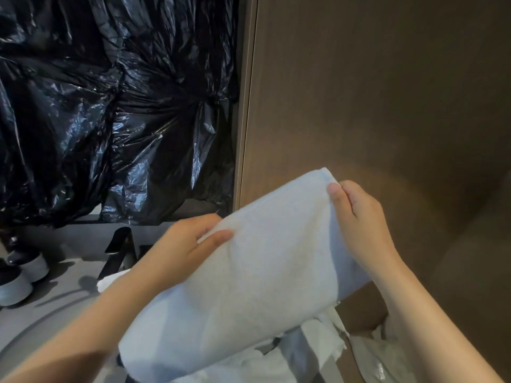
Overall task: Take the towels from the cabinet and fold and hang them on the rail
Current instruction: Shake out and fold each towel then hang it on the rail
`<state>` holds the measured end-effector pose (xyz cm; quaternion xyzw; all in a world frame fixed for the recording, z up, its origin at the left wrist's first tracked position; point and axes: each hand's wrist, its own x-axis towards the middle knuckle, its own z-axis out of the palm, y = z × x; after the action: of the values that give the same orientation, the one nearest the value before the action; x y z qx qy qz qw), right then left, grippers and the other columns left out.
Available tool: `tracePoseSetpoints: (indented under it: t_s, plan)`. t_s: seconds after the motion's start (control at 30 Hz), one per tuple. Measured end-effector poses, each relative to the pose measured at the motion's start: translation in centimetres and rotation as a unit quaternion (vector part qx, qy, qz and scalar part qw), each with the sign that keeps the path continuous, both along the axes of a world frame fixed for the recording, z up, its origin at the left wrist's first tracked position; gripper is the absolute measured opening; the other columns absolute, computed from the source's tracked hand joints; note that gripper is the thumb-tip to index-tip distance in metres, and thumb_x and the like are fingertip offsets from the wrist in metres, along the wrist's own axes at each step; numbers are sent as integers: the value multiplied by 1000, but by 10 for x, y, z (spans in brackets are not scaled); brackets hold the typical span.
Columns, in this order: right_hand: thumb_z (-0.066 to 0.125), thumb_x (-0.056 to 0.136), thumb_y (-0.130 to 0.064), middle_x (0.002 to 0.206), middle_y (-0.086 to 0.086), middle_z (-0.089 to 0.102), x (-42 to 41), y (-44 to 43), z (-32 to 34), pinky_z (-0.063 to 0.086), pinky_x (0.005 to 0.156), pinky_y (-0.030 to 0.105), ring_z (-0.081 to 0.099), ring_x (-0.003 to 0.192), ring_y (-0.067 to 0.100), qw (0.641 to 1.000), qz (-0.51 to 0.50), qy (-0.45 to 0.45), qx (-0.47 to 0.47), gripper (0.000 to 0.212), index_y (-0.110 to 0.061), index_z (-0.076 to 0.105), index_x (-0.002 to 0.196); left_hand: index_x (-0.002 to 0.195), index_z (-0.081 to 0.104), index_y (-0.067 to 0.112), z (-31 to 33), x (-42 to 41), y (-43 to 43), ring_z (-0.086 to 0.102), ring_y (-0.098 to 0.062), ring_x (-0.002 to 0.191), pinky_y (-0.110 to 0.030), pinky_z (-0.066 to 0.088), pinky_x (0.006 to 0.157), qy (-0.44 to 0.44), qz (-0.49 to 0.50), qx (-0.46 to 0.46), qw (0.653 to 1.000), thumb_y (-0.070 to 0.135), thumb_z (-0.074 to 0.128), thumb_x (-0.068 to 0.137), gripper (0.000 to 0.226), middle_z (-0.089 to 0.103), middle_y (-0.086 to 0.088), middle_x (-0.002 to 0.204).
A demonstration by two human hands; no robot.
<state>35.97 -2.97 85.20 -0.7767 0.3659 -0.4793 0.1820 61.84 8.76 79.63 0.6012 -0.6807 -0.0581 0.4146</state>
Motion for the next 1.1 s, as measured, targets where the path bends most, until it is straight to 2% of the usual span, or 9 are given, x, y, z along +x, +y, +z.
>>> tracePoseSetpoints:
  t_s: [0.13,0.3,0.4,0.47,0.77,0.83,0.9,0.97,1.1]
  plan:
    - [39,102,-39,70,0,54,-21,-1,-47,40,56,10,53,67,8,995,-26,16,98,33,-22,54,78,75,58,43,1,-4,-5,59,3,75,-13,39,61,-24,-37,129,991,70,40,86,34,61,23,80]
    - [38,102,-41,77,2,59,-53,12,-120,41,60,23,55,68,10,971,-58,27,230,36,-15,58,86,75,62,37,-44,-22,-25,57,7,75,-13,40,64,-44,-77,269,959,57,51,91,28,62,20,76]
    - [38,103,-38,78,1,60,-71,23,-170,38,58,23,57,71,13,948,-102,43,298,35,-17,57,84,73,57,21,-95,-42,-37,51,0,70,-17,39,66,-92,-88,317,940,52,52,93,38,53,9,71]
    - [39,103,-35,73,2,56,-81,28,-198,38,56,23,53,66,12,939,-124,47,319,35,-16,54,79,73,55,19,-127,-55,-42,54,-10,77,-25,43,76,-100,-81,348,929,54,52,93,41,56,6,75]
    - [38,104,-33,77,0,58,-110,9,-252,36,57,19,55,71,12,929,-167,19,329,29,-16,52,85,107,62,15,-174,-90,-77,55,-22,106,-24,34,85,-127,-31,284,950,39,53,97,28,63,-5,110]
    - [39,104,-31,72,-1,56,-110,-1,-258,34,53,14,52,67,10,933,-180,27,312,31,-17,51,79,103,65,8,-182,-96,-80,58,-28,101,-28,38,84,-125,-19,248,961,32,57,97,26,64,-10,103]
    - [39,104,-30,70,1,55,-109,-14,-266,34,53,19,53,66,16,927,-195,58,315,33,-16,50,76,90,62,10,-188,-101,-81,59,-29,90,-32,42,76,-125,6,249,960,33,55,97,25,62,-6,90]
    - [38,104,-29,78,10,61,-106,-24,-279,39,60,32,58,75,27,910,-198,104,348,36,-6,56,84,77,54,13,-195,-102,-82,55,-24,79,-34,38,67,-118,28,262,957,41,54,96,34,58,-3,80]
    - [40,104,-25,98,21,65,-101,-28,-297,39,72,35,60,95,36,878,-184,131,422,34,3,60,103,74,49,21,-198,-99,-84,57,-22,79,-31,38,67,-80,32,271,959,49,60,90,34,64,-1,84]
